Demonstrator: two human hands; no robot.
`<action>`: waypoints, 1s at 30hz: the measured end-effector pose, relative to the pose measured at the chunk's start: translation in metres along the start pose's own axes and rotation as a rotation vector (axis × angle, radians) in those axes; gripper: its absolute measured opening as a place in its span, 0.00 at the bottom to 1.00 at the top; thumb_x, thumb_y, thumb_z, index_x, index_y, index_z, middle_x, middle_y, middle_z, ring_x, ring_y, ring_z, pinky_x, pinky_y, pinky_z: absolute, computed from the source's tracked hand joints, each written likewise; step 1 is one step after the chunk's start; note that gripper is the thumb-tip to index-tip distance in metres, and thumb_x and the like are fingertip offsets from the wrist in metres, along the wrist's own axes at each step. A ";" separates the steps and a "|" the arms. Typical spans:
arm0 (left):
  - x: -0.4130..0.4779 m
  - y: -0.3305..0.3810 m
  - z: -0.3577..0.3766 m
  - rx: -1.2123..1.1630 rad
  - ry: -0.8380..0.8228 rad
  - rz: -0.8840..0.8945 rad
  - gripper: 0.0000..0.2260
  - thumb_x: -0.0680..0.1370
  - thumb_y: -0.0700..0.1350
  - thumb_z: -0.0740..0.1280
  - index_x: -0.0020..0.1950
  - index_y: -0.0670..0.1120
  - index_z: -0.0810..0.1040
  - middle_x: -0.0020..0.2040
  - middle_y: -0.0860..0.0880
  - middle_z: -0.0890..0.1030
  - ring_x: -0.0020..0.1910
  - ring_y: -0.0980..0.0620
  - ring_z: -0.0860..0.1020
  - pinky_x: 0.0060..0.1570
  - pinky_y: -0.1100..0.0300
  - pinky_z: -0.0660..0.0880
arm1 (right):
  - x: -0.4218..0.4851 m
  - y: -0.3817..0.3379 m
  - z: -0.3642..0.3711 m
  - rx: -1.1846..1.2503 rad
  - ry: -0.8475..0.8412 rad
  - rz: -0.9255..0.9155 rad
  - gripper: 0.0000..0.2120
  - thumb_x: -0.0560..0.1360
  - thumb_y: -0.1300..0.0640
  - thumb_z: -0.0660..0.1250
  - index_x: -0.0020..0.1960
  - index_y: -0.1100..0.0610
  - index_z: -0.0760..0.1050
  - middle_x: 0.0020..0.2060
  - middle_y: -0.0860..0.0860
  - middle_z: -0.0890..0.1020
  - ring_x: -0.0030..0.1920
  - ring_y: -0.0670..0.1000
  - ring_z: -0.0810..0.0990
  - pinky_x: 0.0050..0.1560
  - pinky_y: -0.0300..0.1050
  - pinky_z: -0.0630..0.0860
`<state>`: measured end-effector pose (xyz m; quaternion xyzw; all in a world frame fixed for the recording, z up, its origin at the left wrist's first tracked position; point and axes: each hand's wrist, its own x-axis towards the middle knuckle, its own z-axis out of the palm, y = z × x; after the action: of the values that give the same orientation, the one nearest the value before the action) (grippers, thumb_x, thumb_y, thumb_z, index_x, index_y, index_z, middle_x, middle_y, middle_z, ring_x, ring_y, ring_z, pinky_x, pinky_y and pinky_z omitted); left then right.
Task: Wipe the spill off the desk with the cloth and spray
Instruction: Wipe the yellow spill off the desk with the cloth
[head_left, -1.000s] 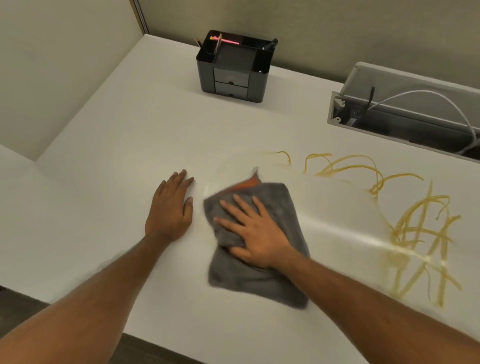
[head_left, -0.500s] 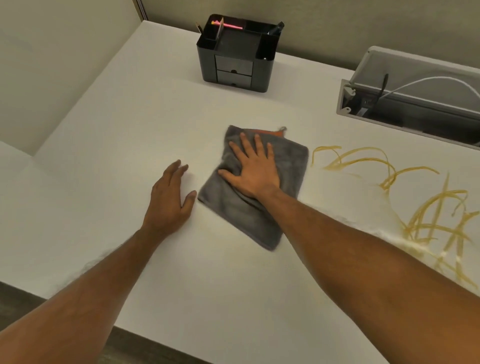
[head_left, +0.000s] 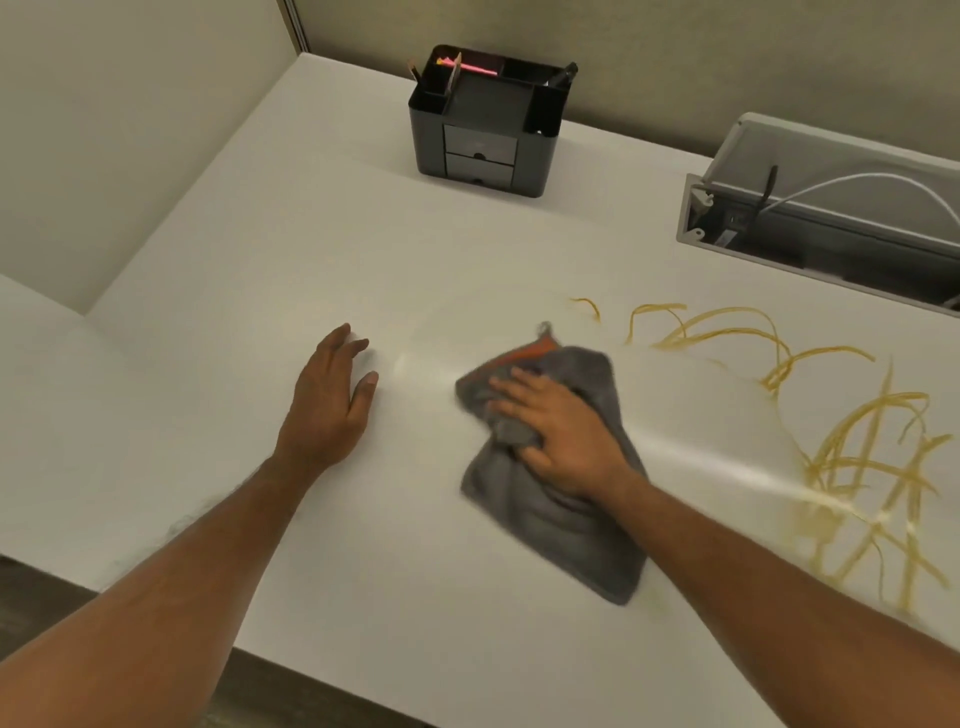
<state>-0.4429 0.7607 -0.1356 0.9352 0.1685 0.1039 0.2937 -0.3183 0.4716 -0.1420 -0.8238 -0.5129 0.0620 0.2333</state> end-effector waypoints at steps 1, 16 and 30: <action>-0.001 -0.002 0.002 -0.010 0.008 -0.007 0.22 0.81 0.51 0.57 0.72 0.43 0.70 0.76 0.45 0.66 0.76 0.48 0.64 0.75 0.51 0.61 | 0.009 0.008 -0.004 -0.022 0.008 0.072 0.24 0.77 0.50 0.58 0.70 0.54 0.75 0.73 0.52 0.72 0.75 0.56 0.66 0.73 0.58 0.64; -0.003 -0.002 0.001 0.019 0.013 0.036 0.26 0.81 0.58 0.55 0.72 0.44 0.71 0.75 0.46 0.68 0.75 0.48 0.65 0.73 0.55 0.59 | -0.007 -0.058 0.029 -0.230 -0.199 -0.046 0.35 0.74 0.34 0.59 0.78 0.44 0.59 0.81 0.48 0.53 0.81 0.53 0.46 0.78 0.60 0.44; -0.004 0.004 0.006 0.266 -0.107 0.026 0.30 0.80 0.63 0.51 0.75 0.46 0.68 0.78 0.42 0.63 0.78 0.42 0.59 0.75 0.46 0.58 | 0.040 -0.059 0.028 -0.330 -0.186 0.171 0.43 0.69 0.22 0.54 0.79 0.40 0.54 0.81 0.55 0.46 0.80 0.62 0.39 0.72 0.74 0.37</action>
<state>-0.4443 0.7529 -0.1381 0.9721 0.1529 0.0347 0.1746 -0.3575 0.5373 -0.1350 -0.8822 -0.4635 0.0724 0.0409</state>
